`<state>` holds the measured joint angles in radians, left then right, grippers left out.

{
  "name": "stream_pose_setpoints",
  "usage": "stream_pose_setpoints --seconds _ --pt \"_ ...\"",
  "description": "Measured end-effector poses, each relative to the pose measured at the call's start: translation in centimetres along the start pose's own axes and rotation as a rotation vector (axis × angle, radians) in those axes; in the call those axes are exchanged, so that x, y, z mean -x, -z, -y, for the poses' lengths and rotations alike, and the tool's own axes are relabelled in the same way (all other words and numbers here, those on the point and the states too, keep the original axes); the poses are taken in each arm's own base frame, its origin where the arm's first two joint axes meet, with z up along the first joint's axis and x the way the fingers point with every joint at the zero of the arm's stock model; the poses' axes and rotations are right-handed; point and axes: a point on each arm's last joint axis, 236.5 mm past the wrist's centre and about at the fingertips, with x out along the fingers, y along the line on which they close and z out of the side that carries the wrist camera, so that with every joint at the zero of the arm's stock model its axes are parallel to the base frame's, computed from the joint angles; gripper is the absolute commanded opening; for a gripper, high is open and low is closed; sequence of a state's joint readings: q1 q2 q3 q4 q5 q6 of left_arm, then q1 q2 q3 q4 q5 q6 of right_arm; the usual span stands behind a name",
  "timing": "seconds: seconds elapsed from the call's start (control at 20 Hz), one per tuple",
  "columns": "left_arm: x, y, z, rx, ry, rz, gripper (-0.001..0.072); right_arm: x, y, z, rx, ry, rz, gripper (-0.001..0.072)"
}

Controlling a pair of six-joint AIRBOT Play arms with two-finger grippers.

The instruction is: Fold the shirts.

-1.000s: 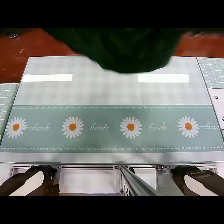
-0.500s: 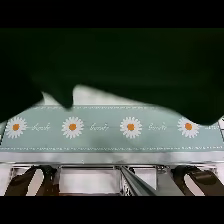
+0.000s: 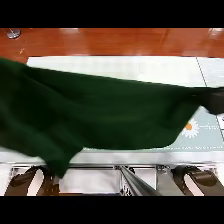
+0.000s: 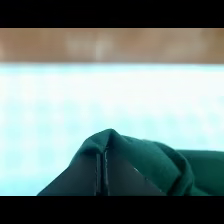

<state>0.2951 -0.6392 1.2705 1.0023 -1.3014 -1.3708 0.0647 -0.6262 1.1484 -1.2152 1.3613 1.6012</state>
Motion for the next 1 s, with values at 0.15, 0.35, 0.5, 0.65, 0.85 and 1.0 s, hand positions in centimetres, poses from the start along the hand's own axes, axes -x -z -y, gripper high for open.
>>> stream_pose_setpoints --seconds 0.15,0.35,0.5,0.65,0.85,1.0 --pt "-7.8 4.9 -4.3 0.143 -0.006 -0.156 0.0018 -7.8 -0.6 3.6 -0.078 0.044 -0.062 0.0035" --pt "-16.9 8.4 -7.4 0.229 -0.015 -0.245 0.0018 -18.2 -3.0 8.9 -0.21 0.081 -0.125 0.0043" --pt "-22.3 8.8 -7.8 0.262 -0.005 -0.255 0.0591 -23.8 -5.8 11.7 -0.345 0.033 -0.14 0.0623" --pt "-24.8 8.1 -7.8 0.278 0.011 -0.27 0.0701 -25.7 -7.4 14.0 -0.439 -0.021 -0.17 0.0623" --pt "-22.2 11.2 -13.1 0.277 -0.086 -0.448 0.0696 -21.3 -4.2 20.7 -0.434 0.116 -0.292 0.0623" --pt "-18.1 18.7 -17.3 0.464 -0.15 -0.628 0.0697 -17.2 1.9 24.5 -0.54 0.217 -0.341 0.0623"
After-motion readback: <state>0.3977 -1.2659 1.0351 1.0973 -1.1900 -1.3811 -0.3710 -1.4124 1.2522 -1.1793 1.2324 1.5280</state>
